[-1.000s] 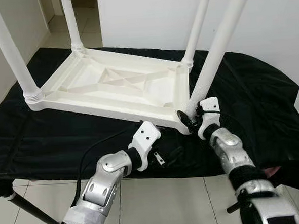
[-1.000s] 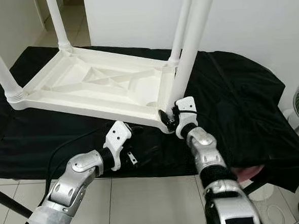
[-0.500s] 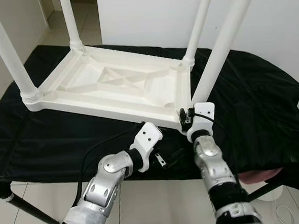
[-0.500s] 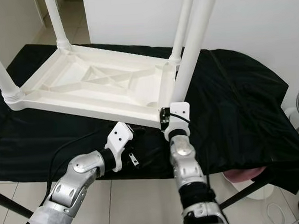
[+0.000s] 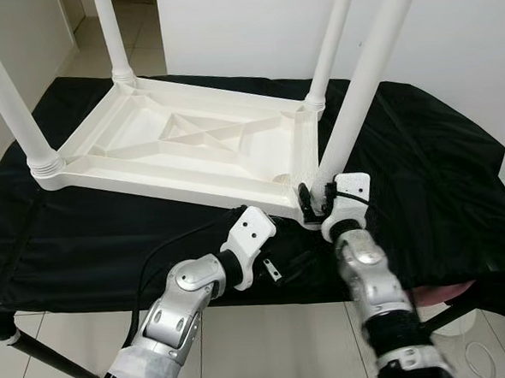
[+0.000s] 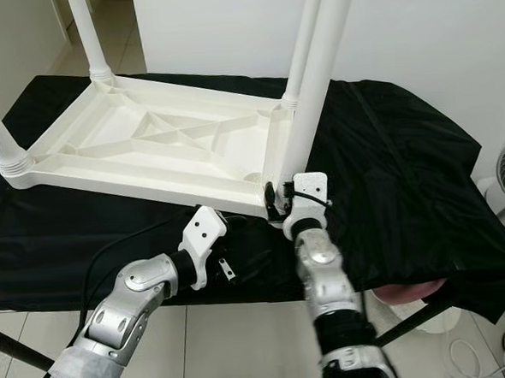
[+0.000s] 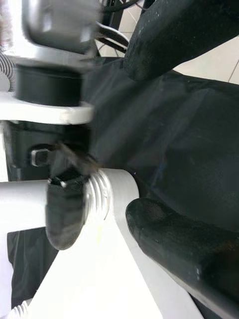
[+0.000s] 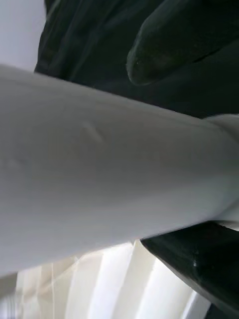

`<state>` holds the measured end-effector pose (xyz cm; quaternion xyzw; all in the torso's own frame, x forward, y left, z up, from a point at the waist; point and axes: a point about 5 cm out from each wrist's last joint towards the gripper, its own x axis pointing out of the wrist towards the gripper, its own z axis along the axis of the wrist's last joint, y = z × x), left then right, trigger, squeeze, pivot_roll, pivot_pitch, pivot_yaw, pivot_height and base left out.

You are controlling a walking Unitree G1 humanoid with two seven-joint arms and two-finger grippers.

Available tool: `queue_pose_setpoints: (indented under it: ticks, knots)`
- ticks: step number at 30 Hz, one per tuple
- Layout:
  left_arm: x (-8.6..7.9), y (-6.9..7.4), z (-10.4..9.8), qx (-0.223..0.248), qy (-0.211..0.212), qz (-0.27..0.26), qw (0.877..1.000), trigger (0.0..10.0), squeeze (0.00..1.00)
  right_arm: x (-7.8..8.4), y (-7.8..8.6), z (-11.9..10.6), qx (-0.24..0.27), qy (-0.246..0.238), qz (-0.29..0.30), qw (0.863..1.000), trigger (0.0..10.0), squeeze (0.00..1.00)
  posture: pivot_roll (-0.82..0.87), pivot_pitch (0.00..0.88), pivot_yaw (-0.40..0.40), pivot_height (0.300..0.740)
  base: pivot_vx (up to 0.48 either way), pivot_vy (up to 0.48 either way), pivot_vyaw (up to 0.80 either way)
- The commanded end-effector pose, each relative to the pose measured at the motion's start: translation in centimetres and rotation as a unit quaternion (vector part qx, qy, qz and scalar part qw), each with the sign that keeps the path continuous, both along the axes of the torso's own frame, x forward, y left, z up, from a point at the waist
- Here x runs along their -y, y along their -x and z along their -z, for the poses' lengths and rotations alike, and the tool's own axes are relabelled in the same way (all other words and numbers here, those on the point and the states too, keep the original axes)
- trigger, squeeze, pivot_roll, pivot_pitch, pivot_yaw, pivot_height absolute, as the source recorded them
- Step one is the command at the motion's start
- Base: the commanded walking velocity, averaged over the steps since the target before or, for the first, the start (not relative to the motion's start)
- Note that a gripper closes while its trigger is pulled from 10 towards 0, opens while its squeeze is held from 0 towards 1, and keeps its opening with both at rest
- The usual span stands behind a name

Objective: Building children table

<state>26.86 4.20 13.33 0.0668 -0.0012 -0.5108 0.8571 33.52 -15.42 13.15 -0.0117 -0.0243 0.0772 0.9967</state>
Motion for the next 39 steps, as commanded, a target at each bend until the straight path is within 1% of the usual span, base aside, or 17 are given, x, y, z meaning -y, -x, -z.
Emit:
queue_pose_setpoints:
  ticks: [1,2,5,6,7,10,11,12,16,18,19,20,25,34,35,37,39]
  knots:
    - [0.1,-0.3,0.0,0.006,-0.007,-0.011,1.0,10.0,0.0,0.5,-0.3,0.5,-0.024,-0.004,-0.035,0.999,10.0,0.0,-0.05,0.0,-0.061,0.74,0.0,0.0,0.0]
    - [0.1,-0.3,0.0,0.006,-0.007,-0.011,1.0,10.0,0.0,0.5,-0.3,0.5,-0.024,-0.004,-0.035,0.999,10.0,0.0,-0.05,0.0,-0.061,0.74,0.0,0.0,0.0]
    - [0.1,-0.7,-0.2,0.01,-0.007,-0.01,1.0,10.0,0.0,0.6,-0.9,0.2,-0.021,0.049,-0.137,0.989,10.0,0.0,-0.06,0.0,-0.054,0.74,0.0,0.0,0.0]
    - [0.1,-0.7,-0.2,0.01,-0.007,-0.01,1.0,10.0,0.0,0.6,-0.9,0.2,-0.021,0.049,-0.137,0.989,10.0,0.0,-0.06,0.0,-0.054,0.74,0.0,0.0,0.0]
    - [0.1,-0.7,-0.3,0.011,-0.007,-0.01,1.0,10.0,0.0,0.5,-1.1,0.1,-0.021,0.06,-0.161,0.985,10.0,0.0,-0.06,0.0,-0.05,0.74,0.0,0.0,0.0]
    - [0.1,-0.8,-0.3,0.012,-0.007,-0.01,1.0,10.0,0.0,0.5,-1.2,0.1,-0.022,0.064,-0.174,0.982,10.0,0.0,-0.06,0.0,-0.049,0.74,0.0,0.0,0.0]
    - [0.0,-0.9,-0.4,0.013,-0.007,-0.011,1.0,10.0,0.0,0.2,-1.5,0.1,-0.022,0.084,-0.191,0.978,10.0,0.0,-0.06,0.0,-0.043,0.74,0.0,0.0,0.0]
    - [0.0,-0.9,-0.4,0.013,-0.007,-0.011,1.0,10.0,0.0,0.2,-1.5,0.1,-0.022,0.084,-0.191,0.978,10.0,0.0,-0.06,0.0,-0.043,0.74,0.0,0.0,0.0]
    - [0.1,-1.0,-0.5,0.016,-0.007,-0.011,1.0,10.0,0.0,-1.1,-2.5,0.2,-0.039,0.106,-0.248,0.962,10.0,0.0,-0.05,0.0,-0.042,0.74,0.0,0.0,0.0]
    - [0.1,-1.0,-0.5,0.016,-0.007,-0.011,1.0,10.0,0.0,-1.1,-2.5,0.2,-0.039,0.106,-0.248,0.962,10.0,0.0,-0.05,0.0,-0.042,0.74,0.0,0.0,0.0]
    - [0.1,-1.1,-0.6,0.018,-0.006,-0.011,1.0,10.0,0.0,-1.2,-2.6,0.3,-0.045,0.112,-0.252,0.96,4.3,0.0,-0.05,0.0,-0.043,0.74,0.0,0.0,0.0]
    - [0.1,-1.1,-0.7,0.019,-0.005,-0.012,1.0,10.0,0.0,-1.2,-2.6,0.5,-0.051,0.114,-0.254,0.959,0.0,0.0,-0.04,0.0,-0.046,0.74,0.0,0.0,0.0]
    - [0.0,-1.2,-0.8,0.021,-0.004,-0.014,1.0,10.0,0.0,-0.9,-2.7,0.8,-0.063,0.116,-0.269,0.954,0.0,0.0,-0.04,0.0,-0.048,0.74,0.0,0.0,0.0]
    - [0.0,-1.2,-0.7,0.021,-0.005,-0.015,1.0,10.0,0.0,0.0,-2.6,1.0,-0.066,0.107,-0.264,0.956,0.0,0.0,-0.04,0.0,-0.046,0.74,0.0,0.0,0.0]
    - [0.0,-1.2,-0.7,0.02,-0.004,-0.014,1.0,10.0,0.0,0.1,-2.6,1.1,-0.067,0.101,-0.265,0.956,10.0,0.0,-0.04,0.0,-0.046,0.74,0.0,0.0,0.0]
    - [0.0,-1.1,-0.7,0.02,-0.004,-0.014,1.0,10.0,0.0,0.3,-2.7,1.0,-0.062,0.091,-0.249,0.962,10.0,0.0,-0.04,0.0,-0.046,0.74,0.0,0.0,0.0]
    - [0.0,-1.1,-0.7,0.02,-0.004,-0.014,1.0,10.0,0.0,0.3,-2.7,1.0,-0.062,0.091,-0.249,0.962,10.0,0.0,-0.04,0.0,-0.046,0.74,0.0,0.0,0.0]
